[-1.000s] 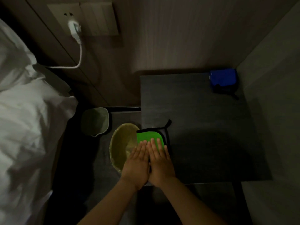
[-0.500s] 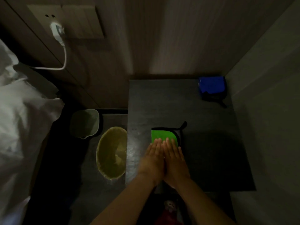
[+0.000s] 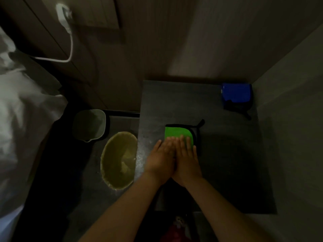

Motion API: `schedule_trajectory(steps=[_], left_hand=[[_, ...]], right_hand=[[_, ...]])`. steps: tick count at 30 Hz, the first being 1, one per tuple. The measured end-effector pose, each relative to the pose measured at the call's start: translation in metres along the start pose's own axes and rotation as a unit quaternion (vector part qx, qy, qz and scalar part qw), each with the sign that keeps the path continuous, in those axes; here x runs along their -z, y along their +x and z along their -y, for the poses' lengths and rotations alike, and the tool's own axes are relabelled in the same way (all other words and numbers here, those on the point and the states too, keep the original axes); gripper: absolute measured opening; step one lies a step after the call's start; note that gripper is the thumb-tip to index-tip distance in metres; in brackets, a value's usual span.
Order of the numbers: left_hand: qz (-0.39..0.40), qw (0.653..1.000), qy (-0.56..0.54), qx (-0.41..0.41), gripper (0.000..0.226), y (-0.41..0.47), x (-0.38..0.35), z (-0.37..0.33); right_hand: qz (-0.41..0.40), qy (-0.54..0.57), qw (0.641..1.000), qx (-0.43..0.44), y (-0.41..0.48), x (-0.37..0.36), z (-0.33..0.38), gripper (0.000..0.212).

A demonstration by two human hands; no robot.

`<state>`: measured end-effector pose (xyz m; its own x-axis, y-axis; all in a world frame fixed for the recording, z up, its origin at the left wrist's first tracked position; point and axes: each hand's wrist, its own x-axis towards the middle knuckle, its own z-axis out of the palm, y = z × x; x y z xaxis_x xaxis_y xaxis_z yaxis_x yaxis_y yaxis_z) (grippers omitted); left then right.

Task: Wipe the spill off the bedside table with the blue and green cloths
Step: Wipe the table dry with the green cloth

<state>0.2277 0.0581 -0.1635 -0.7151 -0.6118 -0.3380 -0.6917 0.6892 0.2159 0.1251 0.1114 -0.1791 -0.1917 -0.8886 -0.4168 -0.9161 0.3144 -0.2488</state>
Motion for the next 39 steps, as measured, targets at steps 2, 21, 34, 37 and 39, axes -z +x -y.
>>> schedule_trajectory(steps=[2, 21, 34, 37, 39], left_hand=[[-0.015, 0.999, -0.033, 0.024, 0.06, -0.012, 0.004, 0.02], [0.024, 0.999, -0.017, 0.045, 0.063, -0.074, -0.003, 0.043], [0.027, 0.999, 0.01, 0.028, 0.063, 0.049, 0.037, 0.032], [0.026, 0.999, 0.022, 0.027, 0.062, 0.074, 0.044, 0.028], [0.028, 0.999, 0.022, 0.028, 0.062, 0.091, 0.049, 0.023]], right_hand=[[0.01, 0.004, 1.0, 0.017, 0.008, -0.001, 0.022, 0.078], [0.024, 0.061, 0.993, 0.095, -0.027, -0.012, 0.066, 0.077], [-0.011, 0.025, 0.998, 0.062, 0.062, 0.037, 0.004, 0.075], [-0.002, 0.01, 0.998, 0.056, 0.082, 0.05, -0.011, 0.076], [0.008, -0.005, 0.999, 0.053, 0.092, 0.06, -0.021, 0.075]])
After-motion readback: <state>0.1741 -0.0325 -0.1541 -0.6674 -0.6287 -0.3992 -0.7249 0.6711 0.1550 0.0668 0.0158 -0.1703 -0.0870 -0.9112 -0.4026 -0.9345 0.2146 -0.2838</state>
